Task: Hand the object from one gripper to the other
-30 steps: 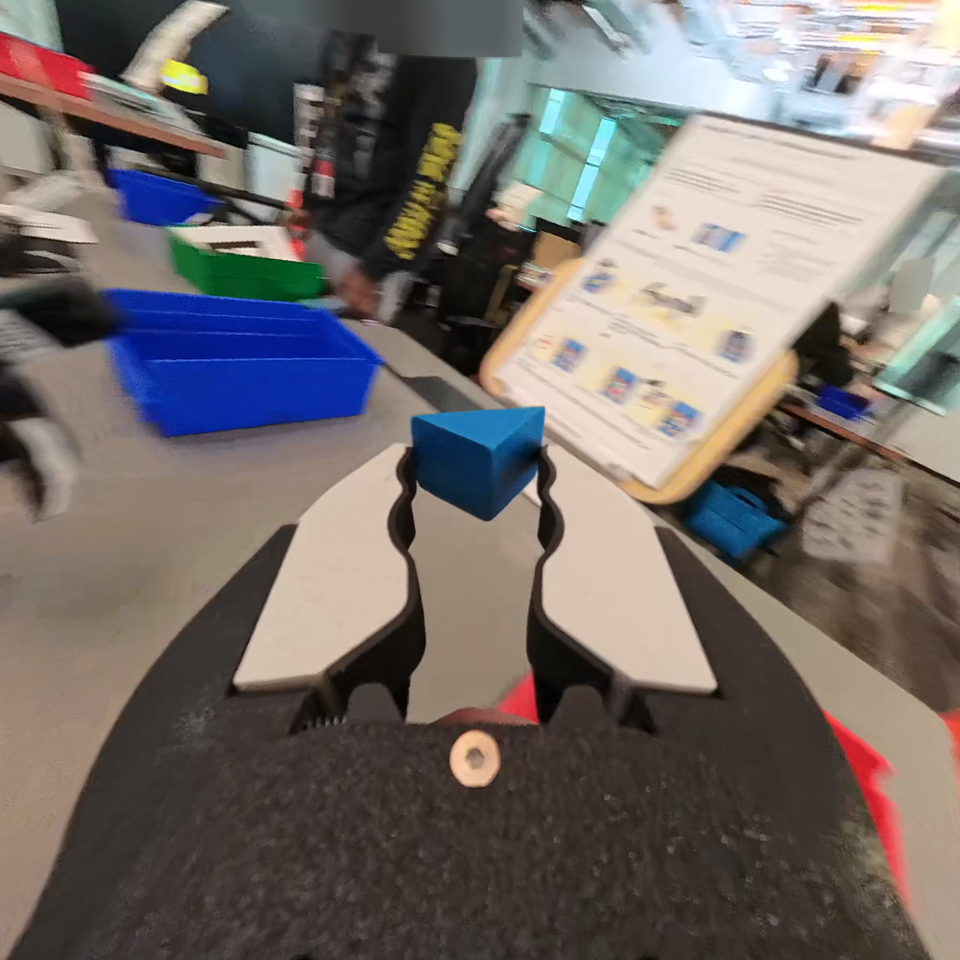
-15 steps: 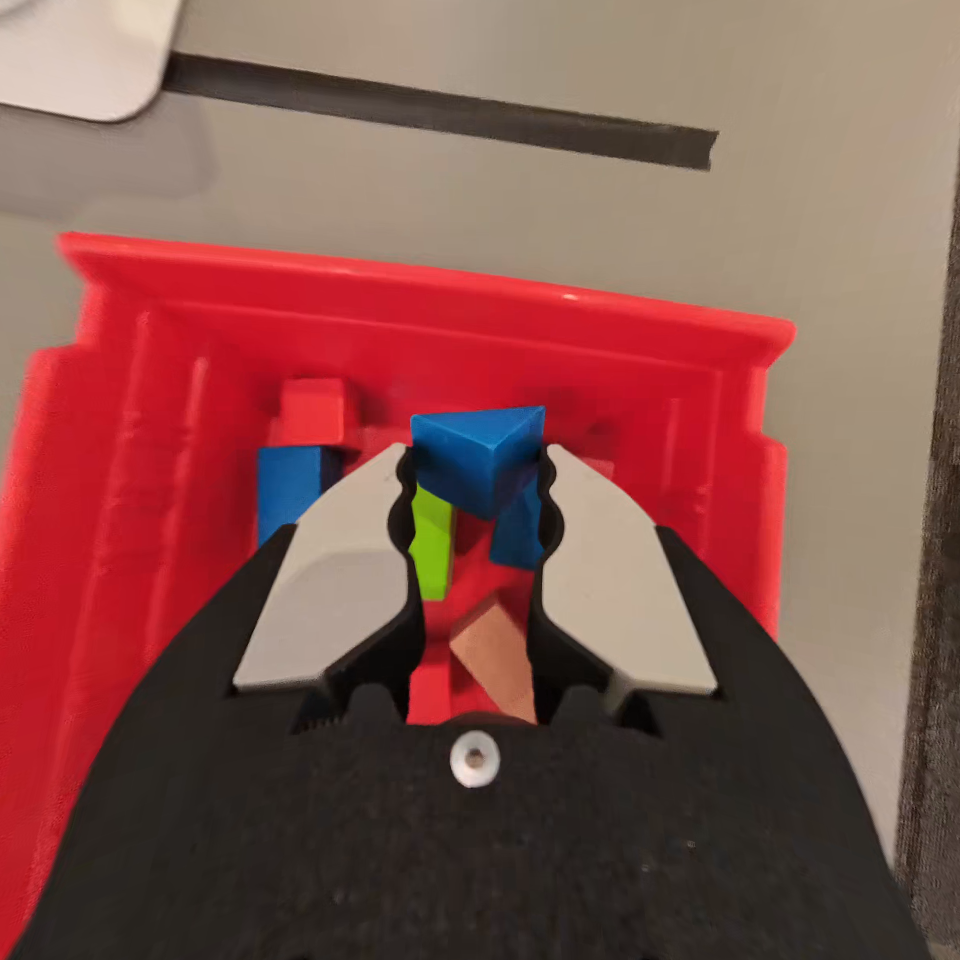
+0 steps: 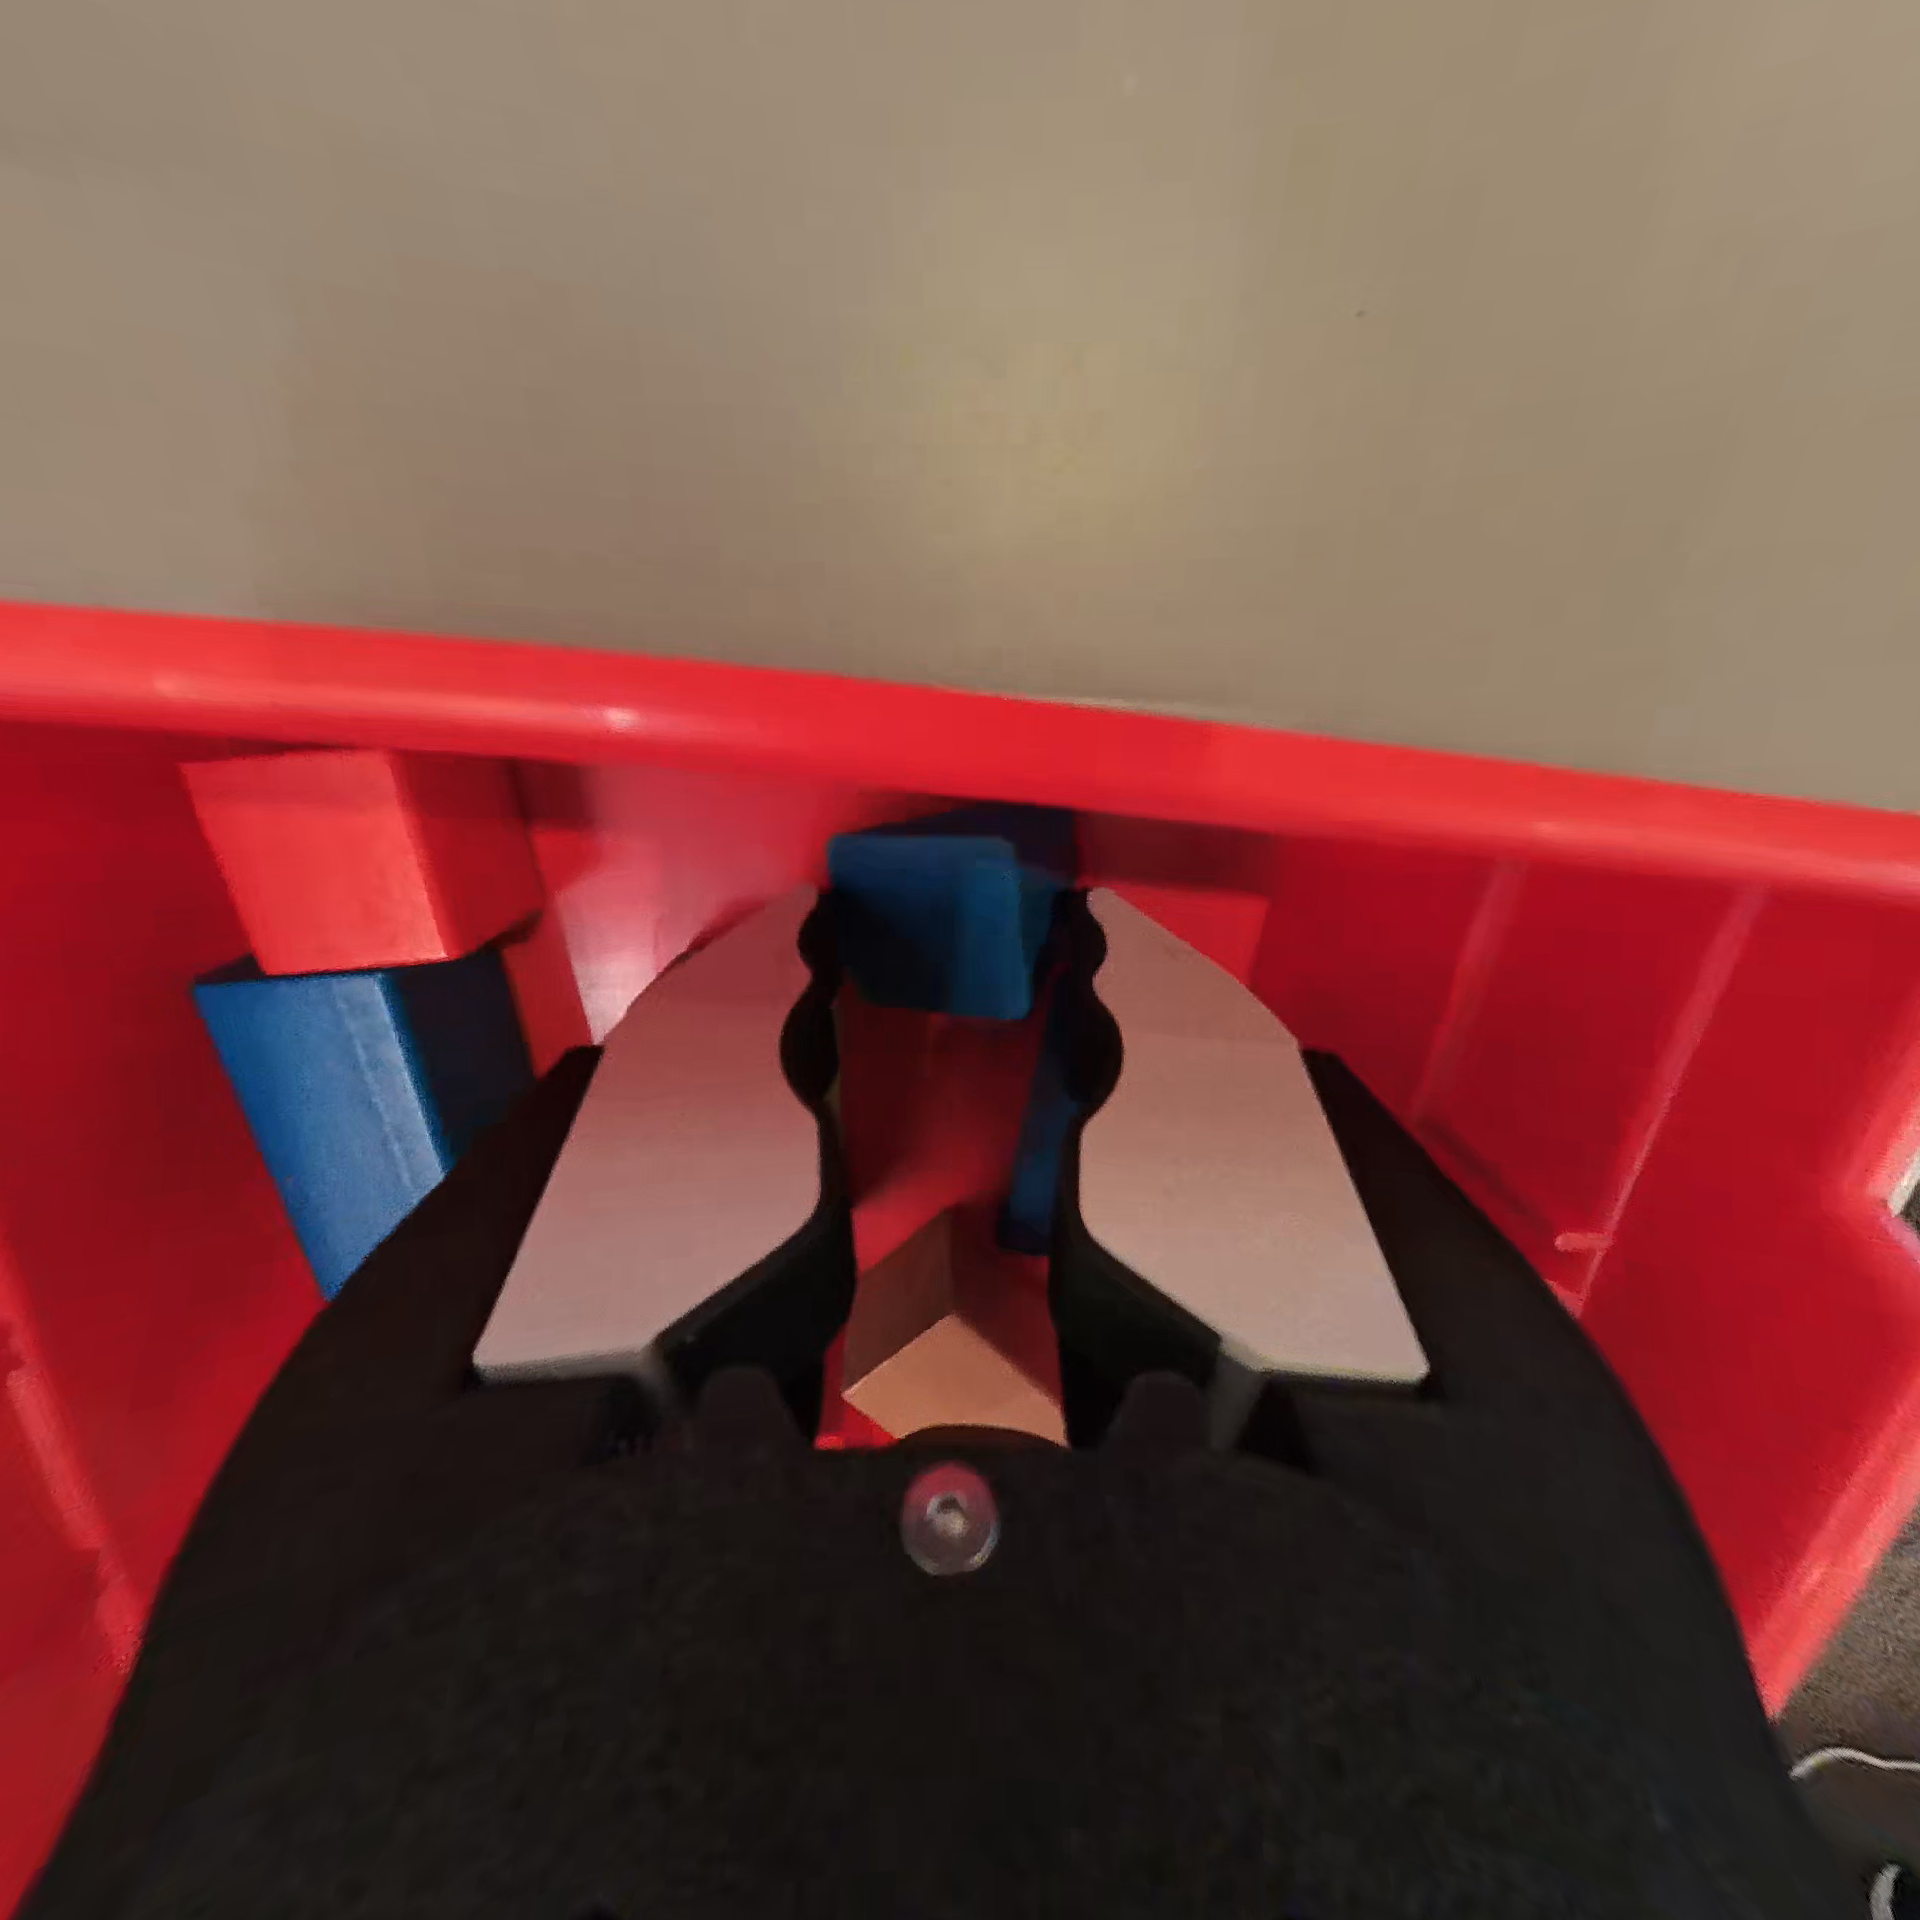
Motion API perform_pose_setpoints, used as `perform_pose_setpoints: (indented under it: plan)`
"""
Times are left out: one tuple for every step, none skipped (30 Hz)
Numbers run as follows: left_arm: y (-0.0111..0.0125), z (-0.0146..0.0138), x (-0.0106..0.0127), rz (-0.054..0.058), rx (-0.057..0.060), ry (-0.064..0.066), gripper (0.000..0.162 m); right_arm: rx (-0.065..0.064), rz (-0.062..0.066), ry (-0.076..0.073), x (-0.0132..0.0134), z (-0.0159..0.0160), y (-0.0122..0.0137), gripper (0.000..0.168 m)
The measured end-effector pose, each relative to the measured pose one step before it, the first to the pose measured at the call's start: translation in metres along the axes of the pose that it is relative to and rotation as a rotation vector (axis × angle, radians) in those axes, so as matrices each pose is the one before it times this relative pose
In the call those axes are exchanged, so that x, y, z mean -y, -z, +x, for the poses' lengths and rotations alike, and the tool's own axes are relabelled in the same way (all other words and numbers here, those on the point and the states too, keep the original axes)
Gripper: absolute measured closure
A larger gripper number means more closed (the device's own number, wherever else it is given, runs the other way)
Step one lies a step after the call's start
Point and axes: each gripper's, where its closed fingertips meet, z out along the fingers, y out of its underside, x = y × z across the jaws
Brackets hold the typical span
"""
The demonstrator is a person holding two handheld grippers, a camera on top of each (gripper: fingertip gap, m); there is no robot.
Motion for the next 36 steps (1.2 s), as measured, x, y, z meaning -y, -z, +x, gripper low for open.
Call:
perform_pose_setpoints:
  plan:
    - [-0.00013,-0.00074,-0.00022,-0.0019,0.0052,-0.0045,0.113,0.0046,0.0082,-0.0030,0.00025,0.00007,0.00000,0.126]
    - [-0.00008,-0.00094,-0.00010,-0.0021,0.0062,-0.0053,0.113,0.0030,0.0027,-0.0018,-0.00059,0.00067,0.00022,0.125]
    - [0.00020,-0.00113,0.00003,-0.0014,0.0073,-0.0053,0.113,0.0067,0.0031,0.0044,-0.00028,0.00036,0.00127,0.122]
    - [0.00082,-0.00105,0.00033,0.0008,0.0080,-0.0060,0.113,0.0032,0.0175,0.0021,0.00013,0.00056,0.00394,0.113]
    - [0.00150,-0.00119,0.00126,0.0070,0.0092,-0.0069,0.113,-0.0011,0.0315,0.0063,0.00062,0.00063,0.00789,0.110]
    - [0.00238,-0.00135,0.00215,0.0131,0.0103,-0.0076,0.113,-0.0089,0.0483,0.0113,0.00176,0.00083,0.01215,0.110]
    - [0.00284,-0.00162,0.00229,0.0130,0.0113,-0.0087,0.113,-0.0131,0.0690,0.0107,0.00322,0.00067,0.01639,0.110]
    - [0.00331,-0.00202,0.00230,0.0104,0.0122,-0.0119,0.113,-0.0044,0.0816,0.0123,0.00399,-0.00175,0.01995,0.110]
    - [0.00358,-0.00321,0.00236,0.0094,0.0176,-0.0140,0.112,0.0003,0.0868,0.0124,0.00369,-0.00381,0.02270,0.110]
    - [0.00361,-0.00439,0.00236,0.0079,0.0251,-0.0137,0.111,0.0134,0.1035,0.0149,0.00526,-0.00707,0.02440,0.110]
    - [0.00360,-0.00451,0.00207,0.0051,0.0241,-0.0162,0.110,0.0265,0.1117,0.0130,0.00529,-0.01076,0.02518,0.110]
    - [0.00352,-0.00507,0.00176,0.0032,0.0276,-0.0170,0.109,0.0295,0.1043,0.0004,0.00281,-0.01308,0.02447,0.112]
    - [0.00342,-0.00588,0.00196,0.0039,0.0338,-0.0165,0.109,0.0324,0.1011,-0.0068,0.00148,-0.01503,0.02279,0.115]
    - [0.00325,-0.00560,0.00183,0.0045,0.0328,-0.0154,0.109,0.0374,0.0942,-0.0132,-0.00119,-0.01728,0.02067,0.115]
    - [0.00275,-0.00388,0.00157,0.0028,0.0209,-0.0153,0.109,0.0403,0.0849,-0.0193,-0.00436,-0.01911,0.01902,0.115]
    - [0.00217,-0.00224,0.00138,0.0007,0.0120,-0.0136,0.109,0.0288,0.0780,-0.0133,-0.00646,-0.01763,0.01823,0.117]
    - [0.00171,-0.00249,0.00157,0.0012,0.0151,-0.0097,0.109,-0.0101,0.0767,-0.0207,-0.00792,-0.01240,0.01901,0.122]
    - [0.00120,-0.00180,0.00160,0.0010,0.0135,-0.0110,0.109,-0.0268,0.0972,-0.0165,-0.00645,-0.00898,0.01958,0.127]
    - [0.00091,-0.00049,0.00150,0.0012,0.0071,-0.0152,0.109,-0.0196,0.0951,-0.0132,-0.00604,-0.00850,0.01855,0.127]
    - [0.00030,-0.00120,0.00093,-0.0010,0.0129,-0.0174,0.110,-0.0130,0.0600,-0.0261,-0.00801,-0.00781,0.01606,0.127]
    - [-0.00006,-0.00209,-0.00041,-0.0066,0.0193,-0.0205,0.110,-0.0044,0.0111,-0.0110,-0.01115,-0.00652,0.01278,0.127]
    - [-0.00040,-0.00237,-0.00126,-0.0110,0.0220,-0.0179,0.110,-0.0176,-0.0122,0.0091,-0.01250,-0.00290,0.00963,0.127]
    - [-0.00037,-0.00137,-0.00121,-0.0125,0.0155,-0.0148,0.110,-0.0202,-0.0165,0.0210,-0.01203,-0.00070,0.00696,0.127]
    - [0.00051,-0.00039,0.00001,-0.0089,0.0092,-0.0069,0.111,-0.0096,-0.0208,0.0245,-0.01046,-0.00074,0.00443,0.126]
    - [0.00252,0.00188,0.00292,0.0034,-0.0060,0.0173,0.114,0.0016,-0.0292,0.0156,-0.00891,-0.00102,0.00233,0.126]
    - [0.00539,0.00828,0.00723,0.0199,-0.0469,0.0409,0.116,0.0059,-0.0295,0.0029,-0.00606,-0.00084,0.00090,0.126]
    - [0.00784,0.01517,0.01053,0.0306,-0.0892,0.0335,0.116,0.0058,-0.0110,-0.0026,-0.00185,-0.00059,0.00026,0.126]
    - [0.00884,0.01381,0.00974,0.0135,-0.0791,0.0144,0.114,0.0053,0.0098,0.0026,0.00150,-0.00054,-0.00006,0.126]
    - [0.01070,0.00486,0.00807,-0.0110,-0.0195,-0.0009,0.114,0.0020,0.0080,0.0092,0.00130,0.00007,-0.00045,0.126]
    - [0.01343,-0.00392,0.00795,-0.0138,0.0292,-0.0197,0.114,-0.0054,-0.0085,0.0091,-0.00101,0.00118,-0.00049,0.126]
    - [0.01531,-0.00978,0.00504,-0.0311,0.0464,-0.0422,0.113,-0.0108,-0.0078,0.0088,-0.00139,0.00228,-0.00037,0.126]
    - [0.01588,-0.01767,0.00043,-0.0555,0.0673,-0.0581,0.114,-0.0104,-0.0053,0.0104,-0.00124,0.00274,-0.00057,0.126]
    - [0.01468,-0.02749,-0.00355,-0.0634,0.0983,-0.0577,0.115,-0.0173,-0.0104,0.0033,-0.00158,0.00420,-0.00076,0.126]
    - [0.01081,-0.03377,-0.00651,-0.0613,0.1082,-0.0444,0.116,-0.0177,-0.0072,-0.0074,-0.00080,0.00465,-0.00120,0.126]
    - [0.00498,-0.03444,-0.00894,-0.0637,0.0894,-0.0276,0.116,-0.0100,-0.0048,-0.0111,-0.00031,0.00343,-0.00173,0.126]
    - [-0.00100,-0.03179,-0.00942,-0.0639,0.0649,-0.0107,0.116,-0.0182,-0.0129,-0.0078,-0.00180,0.00460,-0.00203,0.126]
